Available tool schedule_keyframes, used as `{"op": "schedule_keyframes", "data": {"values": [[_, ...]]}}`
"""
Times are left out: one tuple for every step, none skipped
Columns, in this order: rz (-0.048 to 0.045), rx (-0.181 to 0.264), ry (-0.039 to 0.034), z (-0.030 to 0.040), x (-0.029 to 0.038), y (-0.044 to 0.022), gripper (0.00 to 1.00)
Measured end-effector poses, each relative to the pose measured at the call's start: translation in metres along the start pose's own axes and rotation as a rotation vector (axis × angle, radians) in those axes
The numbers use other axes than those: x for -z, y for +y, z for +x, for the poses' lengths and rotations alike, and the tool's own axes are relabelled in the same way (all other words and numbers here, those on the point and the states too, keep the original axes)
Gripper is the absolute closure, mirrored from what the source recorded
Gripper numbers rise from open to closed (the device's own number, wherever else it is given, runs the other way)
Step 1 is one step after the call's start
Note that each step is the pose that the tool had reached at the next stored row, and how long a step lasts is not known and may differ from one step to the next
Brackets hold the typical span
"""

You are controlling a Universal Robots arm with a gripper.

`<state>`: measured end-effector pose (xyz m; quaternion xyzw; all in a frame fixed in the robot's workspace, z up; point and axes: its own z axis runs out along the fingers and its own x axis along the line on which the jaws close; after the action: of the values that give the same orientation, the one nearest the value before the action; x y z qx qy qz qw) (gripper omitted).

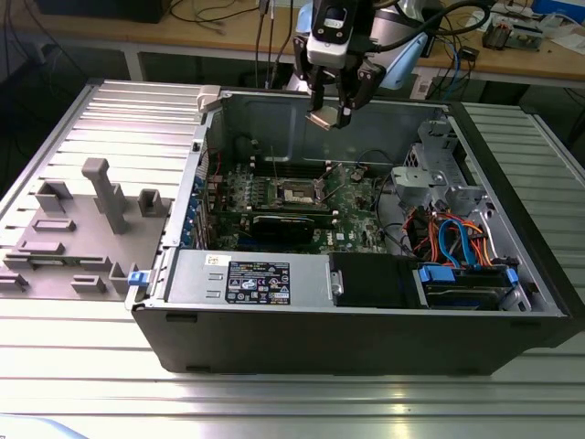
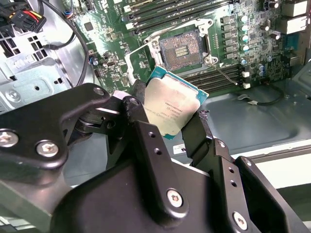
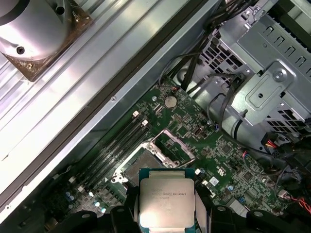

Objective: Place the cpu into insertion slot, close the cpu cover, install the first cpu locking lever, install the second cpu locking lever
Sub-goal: 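Place the cpu into insertion slot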

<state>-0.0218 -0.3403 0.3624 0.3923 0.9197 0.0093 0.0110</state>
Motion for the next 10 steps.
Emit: {"op": "schedule_keyframes", "data": {"values": [[0.0,0.0,0.0,0.0,0.0,0.0,0.46],[0.0,0.0,0.0,0.0,0.0,0.0,0.46],[0.0,0.0,0.0,0.0,0.0,0.0,0.46],[0.0,0.0,0.0,0.0,0.0,0.0,0.46],[0.0,0.0,0.0,0.0,0.0,0.0,0.46],[0.0,-0.002,0.0,0.0,0.0,0.0,0.46],[0.0001,-0.004,-0.0001,0.0,0.0,0.0,0.46],[0.0001,-0.008,-0.0003,0.0,0.0,0.0,0.46],[0.0001,-0.014,-0.0004,0.0,-0.0001,0.0,0.46],[0.0002,-0.02,-0.0005,0.0,-0.0001,0.0,0.46]]}}
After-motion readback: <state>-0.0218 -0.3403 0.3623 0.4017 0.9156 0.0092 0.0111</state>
